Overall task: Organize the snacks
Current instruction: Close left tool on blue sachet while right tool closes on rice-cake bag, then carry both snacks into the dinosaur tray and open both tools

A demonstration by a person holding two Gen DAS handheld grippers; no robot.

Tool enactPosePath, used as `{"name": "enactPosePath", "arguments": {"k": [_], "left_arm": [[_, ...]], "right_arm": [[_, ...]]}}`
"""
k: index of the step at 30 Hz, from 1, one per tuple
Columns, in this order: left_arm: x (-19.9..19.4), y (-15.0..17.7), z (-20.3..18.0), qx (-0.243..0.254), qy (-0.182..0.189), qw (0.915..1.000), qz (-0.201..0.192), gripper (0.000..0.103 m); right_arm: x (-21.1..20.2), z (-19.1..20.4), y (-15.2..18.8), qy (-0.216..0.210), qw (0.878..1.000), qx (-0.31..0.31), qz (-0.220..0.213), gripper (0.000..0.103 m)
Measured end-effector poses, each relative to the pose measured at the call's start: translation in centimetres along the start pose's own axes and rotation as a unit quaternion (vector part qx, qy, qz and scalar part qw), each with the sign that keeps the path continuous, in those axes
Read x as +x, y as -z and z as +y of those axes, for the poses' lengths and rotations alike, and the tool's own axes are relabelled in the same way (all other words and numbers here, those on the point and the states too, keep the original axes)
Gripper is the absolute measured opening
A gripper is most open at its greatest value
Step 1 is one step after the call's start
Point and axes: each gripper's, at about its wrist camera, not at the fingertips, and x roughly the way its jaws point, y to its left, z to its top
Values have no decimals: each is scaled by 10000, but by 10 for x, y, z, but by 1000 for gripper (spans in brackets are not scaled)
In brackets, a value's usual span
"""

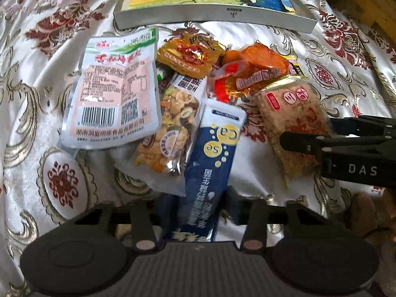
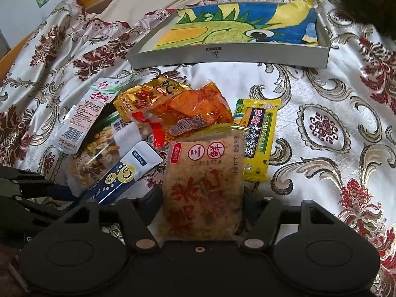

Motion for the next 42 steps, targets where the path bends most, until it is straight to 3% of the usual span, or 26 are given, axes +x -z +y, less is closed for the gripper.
{"name": "enactPosePath", "arguments": {"k": [2,7,15,20,28,42], "left_arm": [[-3,2,0,-65,186,9998,1,40],[-8,7,-4,-188,549,9983,8,37],[-15,10,-8,-336,776,9964,-76,35],[-21,12,-8,-385,830,9957,-173,35],[-41,14,-3,-519,860,9932,-590,35],[-64,8,4,-774,874,9816,-1511,35]], "right_arm": [[-2,-1,0,-55,10000,52,14,64],[-8,-2,4,-103,9998,139,-18,63],[-26,-11,6,-135,9987,365,-330,59],[-27,-16,5,-285,9978,524,-294,56],[-42,-18,5,-271,9956,566,-689,50],[-63,-30,1,-720,9839,1039,-1262,46]]}}
